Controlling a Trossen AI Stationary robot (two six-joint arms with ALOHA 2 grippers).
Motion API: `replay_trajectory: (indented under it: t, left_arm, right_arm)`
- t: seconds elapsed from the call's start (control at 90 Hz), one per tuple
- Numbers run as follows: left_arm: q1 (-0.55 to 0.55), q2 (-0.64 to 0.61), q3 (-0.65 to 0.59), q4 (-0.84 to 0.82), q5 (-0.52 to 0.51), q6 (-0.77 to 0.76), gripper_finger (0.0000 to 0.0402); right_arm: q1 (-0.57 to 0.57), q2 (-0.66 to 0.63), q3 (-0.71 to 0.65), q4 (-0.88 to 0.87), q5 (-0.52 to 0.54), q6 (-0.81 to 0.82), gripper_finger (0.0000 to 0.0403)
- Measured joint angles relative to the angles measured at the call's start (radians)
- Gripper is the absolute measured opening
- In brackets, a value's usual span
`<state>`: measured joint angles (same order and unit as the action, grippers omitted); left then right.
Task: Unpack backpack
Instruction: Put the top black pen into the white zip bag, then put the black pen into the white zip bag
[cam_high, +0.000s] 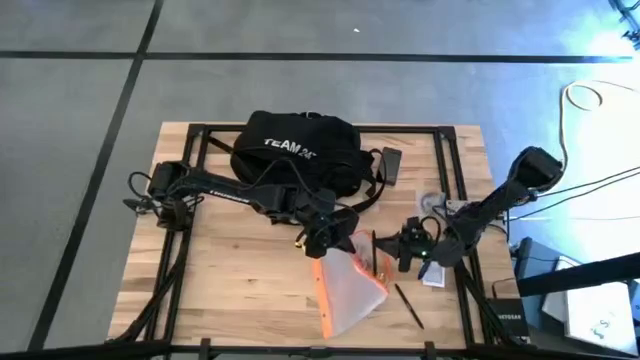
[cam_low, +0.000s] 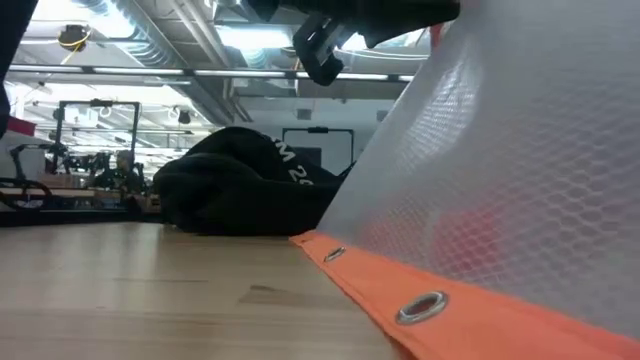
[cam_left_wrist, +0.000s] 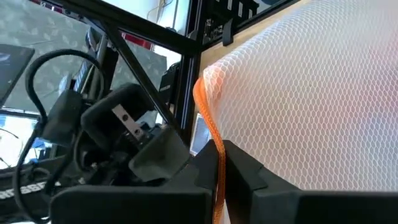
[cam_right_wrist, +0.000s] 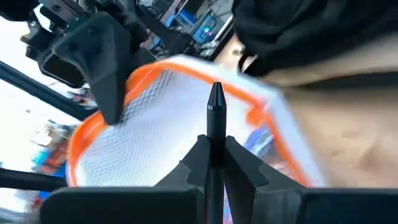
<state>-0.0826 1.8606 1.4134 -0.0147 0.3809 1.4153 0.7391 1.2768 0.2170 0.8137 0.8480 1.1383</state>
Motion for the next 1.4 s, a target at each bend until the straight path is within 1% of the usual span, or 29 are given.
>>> replay_trajectory:
  t: [0.089,0.2,0.256,0.378,0.456,0.6,0.733,0.844,1.011,1.1,1.167,1.222,1.256,1.322,1.4]
  left_arm:
    - [0.0,0.0,0.0,0.0,0.0,0.002,0.0]
    - [0.0,0.0,0.0,0.0,0.0,0.006,0.0]
    - [0.0,0.0,0.0,0.0,0.0,0.005,0.0]
    - [0.0,0.0,0.0,0.001,0.001,0.013,0.0]
    - [0.0,0.0,0.0,0.004,0.008,0.018,0.0]
    - [0.0,0.0,0.0,0.007,0.008,0.018,0.0]
    - [-0.003,0.0,0.0,0.004,0.008,0.021,0.0]
    - [-0.004,0.0,0.0,0.004,0.01,0.018,0.0]
    - [-0.006,0.0,0.0,0.009,0.026,0.017,0.0]
    - [-0.007,-0.001,0.0,0.008,0.038,0.017,0.0]
    - [-0.007,-0.001,0.0,0.009,0.04,0.018,0.0]
    - [-0.007,-0.001,0.0,0.011,0.035,0.018,0.0]
    - [-0.007,-0.001,0.0,0.012,0.031,0.018,0.0]
    - [-0.006,-0.001,0.0,0.006,0.024,0.018,0.0]
    - [-0.004,-0.001,0.0,-0.007,0.017,0.008,0.0]
  right_arm:
    - [0.0,0.053,0.009,0.028,-0.028,0.061,0.0011]
    - [-0.002,0.107,0.06,0.03,-0.078,0.067,0.0011]
    - [-0.019,0.128,0.091,0.021,-0.114,0.053,0.0012]
    - [-0.1,0.168,0.168,0.017,-0.244,-0.045,0.002]
    - [-0.163,0.184,0.216,-0.04,-0.329,-0.105,0.0026]
    - [-0.261,0.21,0.292,-0.222,-0.462,-0.118,0.0035]
    - [-0.307,0.233,0.323,-0.24,-0.511,-0.128,0.0052]
    - [-0.31,0.235,0.336,-0.239,-0.532,-0.163,0.009]
    - [-0.309,0.235,0.365,-0.243,-0.616,-0.206,0.0183]
    - [-0.309,0.221,0.377,-0.243,-0.718,-0.255,0.0231]
    - [-0.309,0.191,0.381,-0.249,-0.794,-0.281,0.0257]
    - [-0.309,0.157,0.381,-0.276,-0.799,-0.292,0.0268]
    - [-0.308,0.129,0.381,-0.308,-0.784,-0.314,0.0271]
    - [-0.307,0.067,0.382,-0.394,-0.71,-0.359,0.0272]
    - [-0.306,-0.01,0.383,-0.539,-0.626,-0.373,0.0267]
